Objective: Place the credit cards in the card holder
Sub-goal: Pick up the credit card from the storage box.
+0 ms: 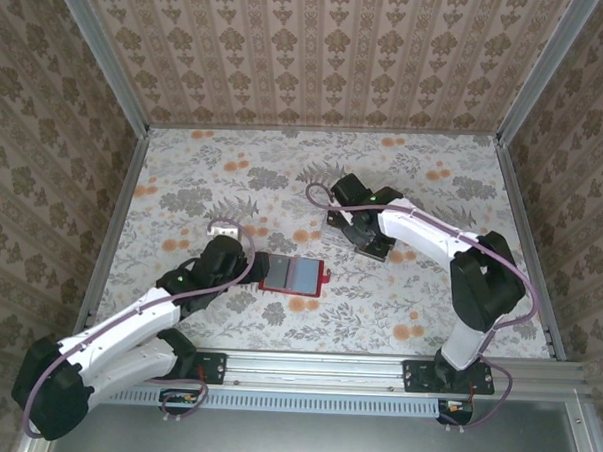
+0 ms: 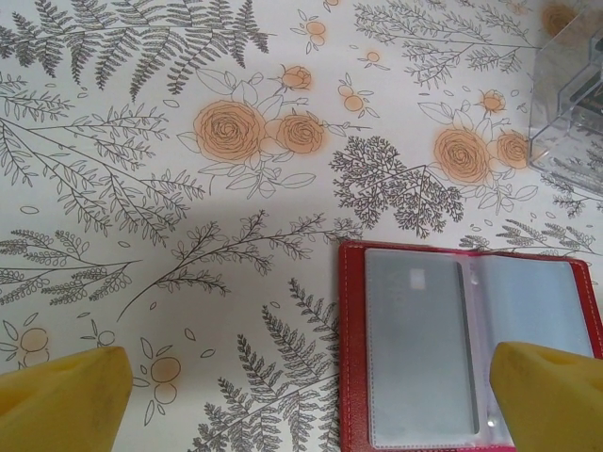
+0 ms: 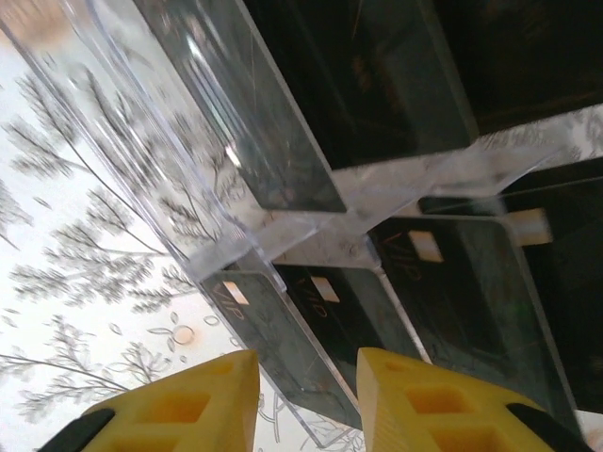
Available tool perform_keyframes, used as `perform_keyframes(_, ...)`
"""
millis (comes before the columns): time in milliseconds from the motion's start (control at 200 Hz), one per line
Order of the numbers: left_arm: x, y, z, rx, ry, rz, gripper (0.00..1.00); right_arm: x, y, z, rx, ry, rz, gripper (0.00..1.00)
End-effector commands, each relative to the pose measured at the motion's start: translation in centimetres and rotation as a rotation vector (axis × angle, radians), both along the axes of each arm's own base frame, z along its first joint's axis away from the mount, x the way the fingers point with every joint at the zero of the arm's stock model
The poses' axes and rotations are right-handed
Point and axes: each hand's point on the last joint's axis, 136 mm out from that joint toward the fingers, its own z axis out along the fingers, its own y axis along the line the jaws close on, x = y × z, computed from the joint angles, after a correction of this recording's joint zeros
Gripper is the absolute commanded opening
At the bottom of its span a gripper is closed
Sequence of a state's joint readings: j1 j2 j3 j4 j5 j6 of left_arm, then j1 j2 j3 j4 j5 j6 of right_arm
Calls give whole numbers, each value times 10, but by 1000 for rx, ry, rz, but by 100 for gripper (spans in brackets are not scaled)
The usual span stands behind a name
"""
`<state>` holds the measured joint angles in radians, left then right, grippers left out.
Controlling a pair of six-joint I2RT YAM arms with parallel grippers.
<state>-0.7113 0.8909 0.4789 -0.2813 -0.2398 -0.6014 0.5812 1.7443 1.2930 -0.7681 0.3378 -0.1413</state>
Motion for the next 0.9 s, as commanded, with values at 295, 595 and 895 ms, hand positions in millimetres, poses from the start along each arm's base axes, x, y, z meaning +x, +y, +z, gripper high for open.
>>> perform_keyframes(295,6,-4,10,-16,-8,-26,100,-1,-22,-28,-112,76,1,31)
perform_keyframes(595,6,-4,8,-20,-7,-22,100,-3,-27,-38,-135,99,-6,29)
perform_keyframes(895,6,-5,9,-31,-8,-21,100,-8,-28,-45,-149,138,2,23)
